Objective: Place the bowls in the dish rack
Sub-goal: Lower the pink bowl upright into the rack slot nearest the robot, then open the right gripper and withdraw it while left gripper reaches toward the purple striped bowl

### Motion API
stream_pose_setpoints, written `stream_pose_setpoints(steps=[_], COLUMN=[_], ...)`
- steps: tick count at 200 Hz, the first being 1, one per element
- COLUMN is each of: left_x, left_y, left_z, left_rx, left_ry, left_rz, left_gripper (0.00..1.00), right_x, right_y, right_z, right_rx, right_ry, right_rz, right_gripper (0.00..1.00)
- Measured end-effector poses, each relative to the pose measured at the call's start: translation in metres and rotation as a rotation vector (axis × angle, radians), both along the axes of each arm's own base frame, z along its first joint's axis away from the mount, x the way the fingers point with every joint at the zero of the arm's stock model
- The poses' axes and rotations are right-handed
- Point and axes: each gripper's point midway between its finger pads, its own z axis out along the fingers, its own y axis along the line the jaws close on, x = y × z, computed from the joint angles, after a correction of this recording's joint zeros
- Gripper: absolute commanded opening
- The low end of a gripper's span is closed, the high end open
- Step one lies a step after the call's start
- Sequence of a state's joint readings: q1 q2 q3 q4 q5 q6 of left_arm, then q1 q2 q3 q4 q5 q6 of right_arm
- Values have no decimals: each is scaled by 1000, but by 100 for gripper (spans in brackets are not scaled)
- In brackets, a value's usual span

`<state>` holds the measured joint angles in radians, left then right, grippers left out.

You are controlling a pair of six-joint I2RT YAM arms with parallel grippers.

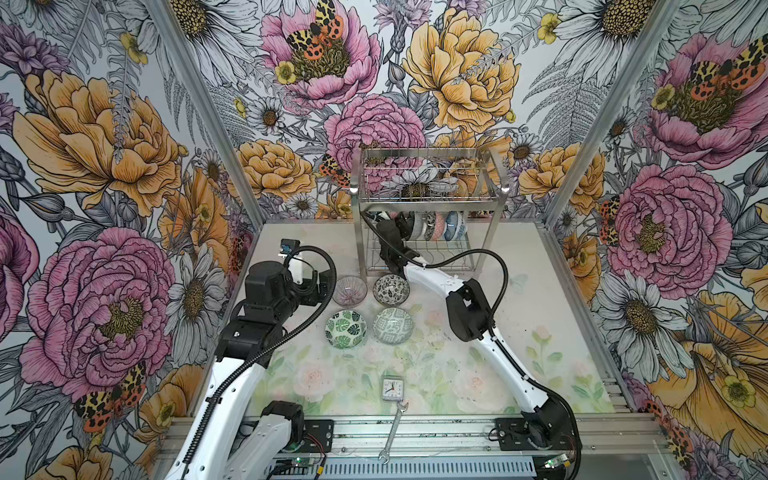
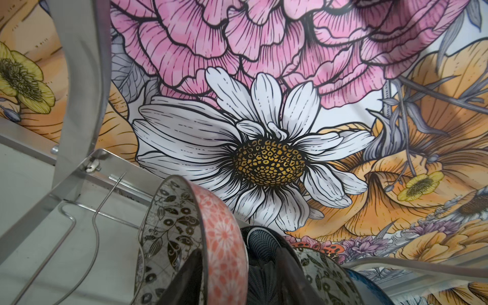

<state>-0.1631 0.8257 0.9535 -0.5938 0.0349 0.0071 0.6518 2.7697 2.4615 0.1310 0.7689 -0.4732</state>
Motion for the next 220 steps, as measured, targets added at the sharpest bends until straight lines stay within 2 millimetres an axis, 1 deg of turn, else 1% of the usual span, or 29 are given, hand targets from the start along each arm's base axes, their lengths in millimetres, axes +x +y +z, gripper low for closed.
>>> stream_pose_setpoints(steps=[22,36,73,88,107,130,139,159,183,200,220], left_x=[0,0,0,0,0,1,2,2,3,3,5], left_y=[0,0,0,0,0,0,0,-1,-4,-5,-6], left_z=[0,0,-3,-7,-10,-15,-16,-21,-29,-32,-34], left_rx=[0,0,1,3,5,9,10,24,38,48,47], left_ry=[-1,-1,5,15,23,31,34,38,48,56,62], left_rz=[0,0,0,1,0,-1,-2,-10,-27,-34,-33], left_gripper=[99,99,98,99,99,99,99,99,99,99,99], right_x=[-2,-3,-7,-11,-18,-31,-37,-53,-75,-90,-107], right_y=[-1,-2,-4,-6,-9,-17,-21,-29,-41,-49,-56], right_z=[6,8,8,8,10,20,25,37,46,45,34], right_rx=[11,17,17,13,12,15,22,40,67,84,95], right_ry=[1,1,15,24,35,43,45,48,59,72,109], right_rz=[1,2,4,6,12,15,16,30,49,70,92], right_gripper=[55,65,83,88,91,95,100,100,100,100,100])
